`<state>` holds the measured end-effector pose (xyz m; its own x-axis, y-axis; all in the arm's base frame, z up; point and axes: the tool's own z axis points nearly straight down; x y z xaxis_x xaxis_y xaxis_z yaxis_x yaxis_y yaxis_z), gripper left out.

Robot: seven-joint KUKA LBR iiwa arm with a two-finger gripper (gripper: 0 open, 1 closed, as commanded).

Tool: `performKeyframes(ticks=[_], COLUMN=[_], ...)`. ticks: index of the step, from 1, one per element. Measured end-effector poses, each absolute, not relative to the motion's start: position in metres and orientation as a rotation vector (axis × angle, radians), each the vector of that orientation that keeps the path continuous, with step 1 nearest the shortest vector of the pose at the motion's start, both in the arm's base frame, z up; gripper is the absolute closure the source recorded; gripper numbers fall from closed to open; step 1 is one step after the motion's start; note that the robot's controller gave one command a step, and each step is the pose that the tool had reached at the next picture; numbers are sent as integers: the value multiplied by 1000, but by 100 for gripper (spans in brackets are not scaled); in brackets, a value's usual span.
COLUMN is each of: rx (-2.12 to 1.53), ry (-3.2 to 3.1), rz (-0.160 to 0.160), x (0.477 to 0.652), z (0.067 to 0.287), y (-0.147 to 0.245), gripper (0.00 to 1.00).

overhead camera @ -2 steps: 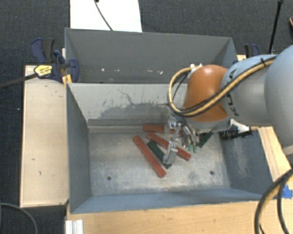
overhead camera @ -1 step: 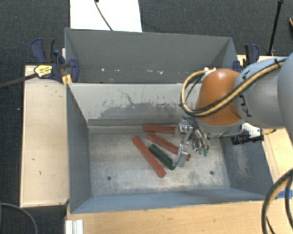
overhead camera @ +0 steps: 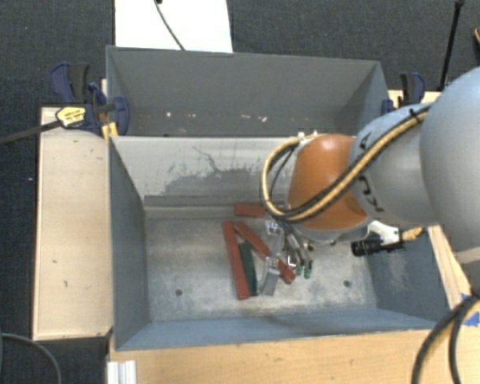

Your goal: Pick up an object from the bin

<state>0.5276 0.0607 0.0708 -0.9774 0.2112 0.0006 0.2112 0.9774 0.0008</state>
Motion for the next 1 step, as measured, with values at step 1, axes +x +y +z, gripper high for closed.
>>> performKeyframes(ticks=[1], rx=[-376], ry=[-3117], rz=[-2], x=[492], z=[70], y=[83], gripper=[0])
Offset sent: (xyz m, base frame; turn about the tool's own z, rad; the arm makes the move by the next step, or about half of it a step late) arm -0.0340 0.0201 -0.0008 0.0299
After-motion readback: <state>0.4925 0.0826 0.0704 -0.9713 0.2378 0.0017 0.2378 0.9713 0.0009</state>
